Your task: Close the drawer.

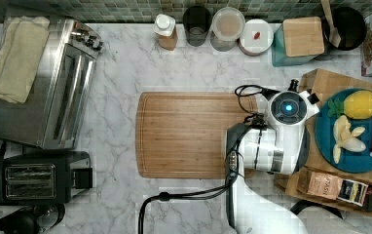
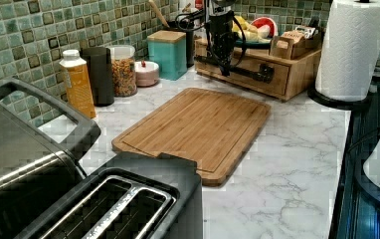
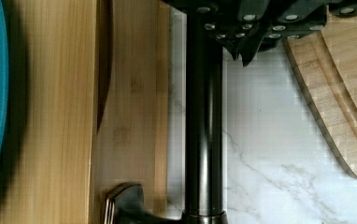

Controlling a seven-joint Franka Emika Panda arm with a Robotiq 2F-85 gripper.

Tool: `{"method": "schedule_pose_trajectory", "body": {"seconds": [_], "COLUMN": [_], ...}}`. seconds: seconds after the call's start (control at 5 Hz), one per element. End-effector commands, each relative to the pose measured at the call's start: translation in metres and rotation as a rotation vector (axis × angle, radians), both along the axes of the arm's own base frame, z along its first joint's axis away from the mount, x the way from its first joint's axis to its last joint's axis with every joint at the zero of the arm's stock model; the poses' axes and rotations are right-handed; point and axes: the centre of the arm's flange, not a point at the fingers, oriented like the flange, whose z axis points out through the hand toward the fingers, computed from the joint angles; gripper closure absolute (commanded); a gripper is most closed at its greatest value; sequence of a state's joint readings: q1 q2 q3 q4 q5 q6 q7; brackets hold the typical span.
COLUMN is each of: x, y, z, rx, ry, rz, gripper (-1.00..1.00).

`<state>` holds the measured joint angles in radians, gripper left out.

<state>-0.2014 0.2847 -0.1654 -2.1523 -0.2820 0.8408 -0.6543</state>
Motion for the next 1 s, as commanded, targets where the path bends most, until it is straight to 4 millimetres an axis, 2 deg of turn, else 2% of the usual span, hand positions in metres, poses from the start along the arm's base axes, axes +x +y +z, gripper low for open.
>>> {"method": "schedule_pose_trajectory", "body": {"seconds": [0.2,1.0], "x": [-0.0603,-0.0602], "y": [-0.1344,-0.1344], "z": [0.0628,0.0628], "rx": [-0.094,-0.094], "ry": [-0.035,-0.035], "rz": [-0.215,-0.215], "gripper": [1.0,1.0]}}
